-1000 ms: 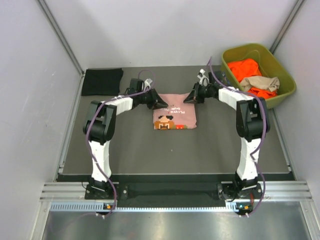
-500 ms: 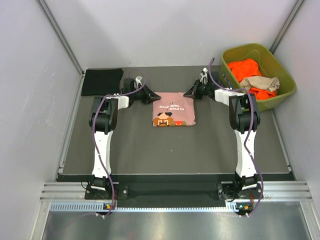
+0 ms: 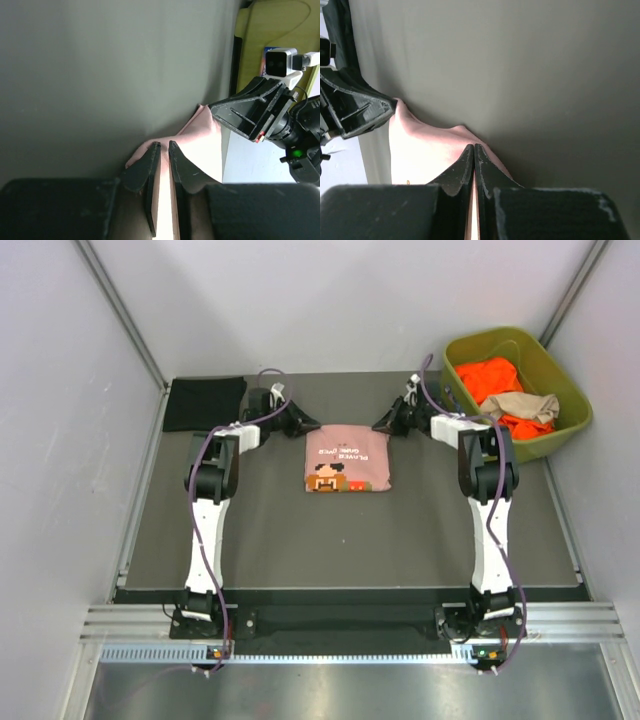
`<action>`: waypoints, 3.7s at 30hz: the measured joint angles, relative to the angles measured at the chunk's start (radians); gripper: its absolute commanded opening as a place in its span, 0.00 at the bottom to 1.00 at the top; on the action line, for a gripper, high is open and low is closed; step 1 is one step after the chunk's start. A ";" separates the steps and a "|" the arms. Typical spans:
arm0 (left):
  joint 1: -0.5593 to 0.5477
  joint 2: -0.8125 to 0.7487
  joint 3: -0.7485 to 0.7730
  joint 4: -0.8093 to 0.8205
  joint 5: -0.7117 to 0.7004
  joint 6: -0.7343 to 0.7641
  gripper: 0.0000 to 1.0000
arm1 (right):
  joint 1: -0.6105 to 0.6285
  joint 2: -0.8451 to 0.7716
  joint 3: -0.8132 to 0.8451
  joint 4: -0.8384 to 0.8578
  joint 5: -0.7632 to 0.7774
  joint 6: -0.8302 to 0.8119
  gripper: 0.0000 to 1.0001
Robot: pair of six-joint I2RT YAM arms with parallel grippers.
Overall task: Fold and stack the t-shirts
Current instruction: Fold the tshirt, then neatly place the folded tshirt to the corner
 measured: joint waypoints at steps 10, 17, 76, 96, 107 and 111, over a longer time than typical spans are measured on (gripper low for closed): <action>0.006 0.016 0.069 -0.095 -0.015 0.060 0.24 | -0.023 0.005 0.071 -0.095 0.134 -0.125 0.00; 0.008 0.000 0.121 -0.235 -0.019 0.135 0.36 | -0.056 0.001 0.171 -0.261 0.206 -0.230 0.01; 0.159 -0.930 -0.620 -0.595 -0.240 0.275 0.99 | 0.517 -0.619 -0.221 -0.380 0.517 -0.837 0.74; 0.301 -1.198 -0.950 -0.537 -0.187 0.078 0.94 | 0.782 -0.555 -0.602 0.089 0.588 -1.409 0.67; 0.348 -1.214 -1.019 -0.521 -0.164 0.061 0.93 | 0.778 -0.418 -0.588 0.205 0.586 -1.530 0.55; 0.353 -1.215 -1.028 -0.508 -0.165 0.042 0.94 | 0.768 -0.361 -0.539 0.237 0.603 -1.549 0.40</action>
